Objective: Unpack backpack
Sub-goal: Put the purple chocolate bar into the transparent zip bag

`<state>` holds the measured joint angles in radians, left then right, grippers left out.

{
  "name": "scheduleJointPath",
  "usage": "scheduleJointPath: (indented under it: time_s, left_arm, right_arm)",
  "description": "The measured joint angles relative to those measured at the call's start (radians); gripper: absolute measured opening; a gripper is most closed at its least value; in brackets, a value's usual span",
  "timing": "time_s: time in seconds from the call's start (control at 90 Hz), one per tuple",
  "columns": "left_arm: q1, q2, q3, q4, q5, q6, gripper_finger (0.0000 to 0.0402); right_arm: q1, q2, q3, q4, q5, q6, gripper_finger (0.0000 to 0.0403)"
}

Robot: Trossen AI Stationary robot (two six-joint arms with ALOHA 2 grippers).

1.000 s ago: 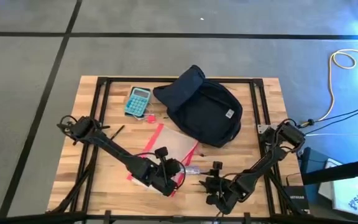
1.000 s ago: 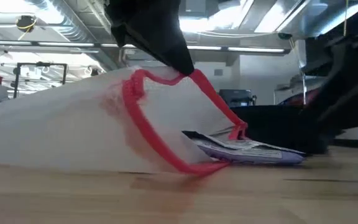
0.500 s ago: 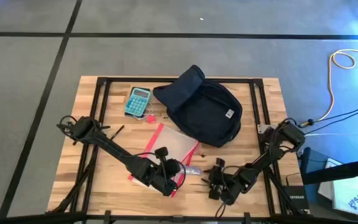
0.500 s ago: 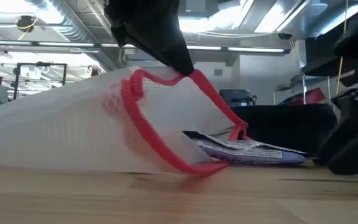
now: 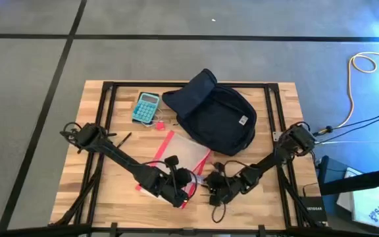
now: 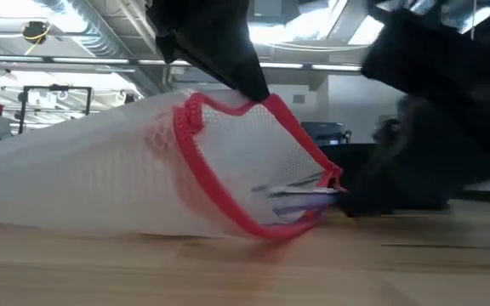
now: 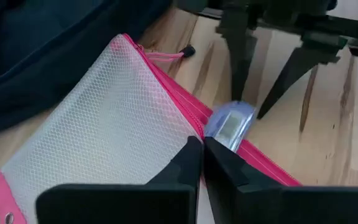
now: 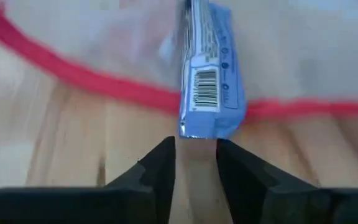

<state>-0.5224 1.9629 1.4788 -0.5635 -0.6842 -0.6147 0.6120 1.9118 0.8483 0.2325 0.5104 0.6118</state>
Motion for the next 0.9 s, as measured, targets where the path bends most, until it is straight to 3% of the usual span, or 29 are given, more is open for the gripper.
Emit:
scheduleJointPath:
  time_s: [0.211, 0.433, 0.589, 0.9]
  left_arm:
    - [0.000, 0.000, 0.000, 0.000, 0.000, 0.005, 0.0000]
    - [0.000, 0.000, 0.000, -0.001, 0.000, 0.014, 0.0000]
    - [-0.001, 0.000, 0.000, -0.002, 0.002, 0.014, 0.0000]
    - [-0.001, 0.000, -0.001, -0.002, 0.000, 0.013, 0.0000]
  right_arm:
    - [-0.067, 0.038, 0.047, 0.103, -0.098, -0.117, 0.0078]
    - [-0.112, 0.165, 0.117, 0.244, -0.211, -0.203, 0.0073]
    - [-0.124, 0.233, 0.194, 0.249, -0.212, -0.267, 0.0073]
    - [-0.105, 0.219, 0.277, 0.200, -0.172, -0.408, 0.0073]
